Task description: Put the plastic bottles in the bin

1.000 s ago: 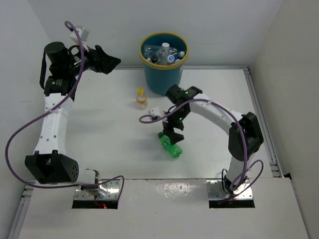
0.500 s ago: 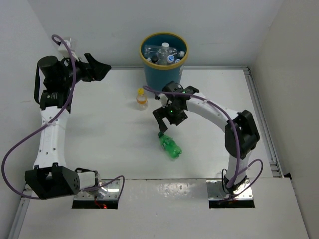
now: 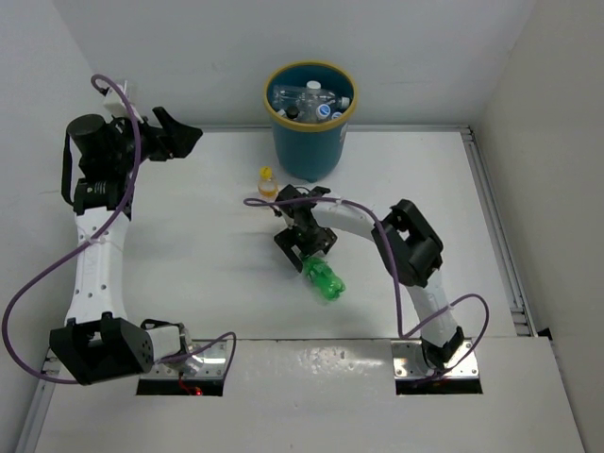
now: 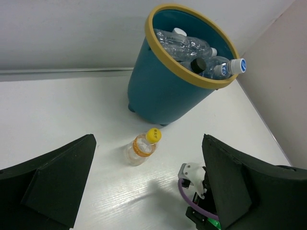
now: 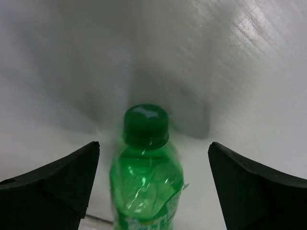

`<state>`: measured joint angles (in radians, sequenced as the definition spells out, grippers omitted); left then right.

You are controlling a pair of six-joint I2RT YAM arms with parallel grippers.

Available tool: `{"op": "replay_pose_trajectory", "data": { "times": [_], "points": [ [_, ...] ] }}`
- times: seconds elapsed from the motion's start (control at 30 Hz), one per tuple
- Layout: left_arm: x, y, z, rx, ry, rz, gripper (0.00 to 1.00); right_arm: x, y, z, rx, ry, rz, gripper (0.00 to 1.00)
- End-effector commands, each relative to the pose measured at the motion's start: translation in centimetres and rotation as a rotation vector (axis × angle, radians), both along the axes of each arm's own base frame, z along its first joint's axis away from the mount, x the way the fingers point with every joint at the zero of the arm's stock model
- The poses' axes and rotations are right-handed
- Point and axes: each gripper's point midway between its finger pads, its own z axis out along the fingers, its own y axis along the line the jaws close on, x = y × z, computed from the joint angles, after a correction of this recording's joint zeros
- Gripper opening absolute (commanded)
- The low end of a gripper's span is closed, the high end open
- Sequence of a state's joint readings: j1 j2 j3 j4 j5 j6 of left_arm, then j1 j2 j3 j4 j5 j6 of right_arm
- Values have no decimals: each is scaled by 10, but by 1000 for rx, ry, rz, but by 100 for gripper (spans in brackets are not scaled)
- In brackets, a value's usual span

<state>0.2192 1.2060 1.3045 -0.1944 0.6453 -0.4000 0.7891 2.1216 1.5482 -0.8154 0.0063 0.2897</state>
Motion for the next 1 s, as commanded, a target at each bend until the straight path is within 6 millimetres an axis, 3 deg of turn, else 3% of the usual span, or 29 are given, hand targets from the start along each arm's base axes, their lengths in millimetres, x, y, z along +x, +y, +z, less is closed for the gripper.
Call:
{"op": "replay_pose_trajectory", "data": {
  "times": [0.0, 0.07, 0.17, 0.2, 0.27, 0.33, 0.43, 0.47, 0.53, 0.57, 0.6, 0.63, 0.67, 0.7, 0.73, 0.77, 0.83, 0.87, 0.9, 0.97],
  "points": [
    [-6, 6, 14, 22, -53, 27, 100, 14, -5, -4, -54, -33, 42, 91],
    [-8, 6, 12, 21, -51, 27, 100, 11, -7, -11, -68, -20, 54, 86],
    [-7, 8, 8, 28, -46, 35, 100, 10, -8, -13, -68, -19, 69, 64],
    [-6, 10, 8, 29, -45, 47, 100, 10, -6, -11, -64, -19, 76, 44],
    [-6, 13, 6, 27, -36, 56, 100, 11, -3, -3, -37, -19, 91, 26],
    [-6, 13, 6, 27, -36, 57, 100, 14, 5, 16, 13, -39, 113, 6],
    [-6, 11, 13, 15, -62, 49, 100, 22, 26, 64, 149, -125, 168, 0],
    [-5, 11, 16, 17, -74, 49, 100, 28, 38, 105, 251, -190, 188, 0],
    [-4, 9, 18, -4, -83, 41, 100, 38, 43, 136, 336, -248, 206, 0],
    [-3, 9, 26, -5, -116, 40, 100, 42, 63, 170, 461, -293, 255, 0],
    [-2, 9, 30, -18, -140, 40, 100, 55, 71, 227, 603, -415, 280, 0],
    [-1, 7, 29, -24, -146, 31, 100, 56, 77, 251, 685, -443, 306, 0],
    [0, 7, 29, -36, -150, 30, 100, 63, 69, 297, 762, -542, 301, 0],
    [0, 7, 33, -39, -167, 30, 100, 75, 63, 318, 814, -585, 262, 0],
    [1, 3, 37, -33, -197, 18, 100, 83, 71, 370, 953, -700, 287, 0],
    [1, 3, 40, -38, -208, 17, 100, 103, 53, 403, 1004, -779, 228, 0],
    [2, -5, 43, -35, -228, -13, 100, 121, 46, 475, 1164, -969, 190, 0],
    [5, -5, 41, -35, -228, -13, 100, 139, 26, 511, 1207, -1116, 164, 0],
    [8, -9, 38, -39, -219, -25, 100, 153, 17, 526, 1217, -1197, 122, 0],
    [10, -13, 41, -36, -238, -38, 100, 172, -18, 582, 1246, -1486, 26, 0]
  ]
}}
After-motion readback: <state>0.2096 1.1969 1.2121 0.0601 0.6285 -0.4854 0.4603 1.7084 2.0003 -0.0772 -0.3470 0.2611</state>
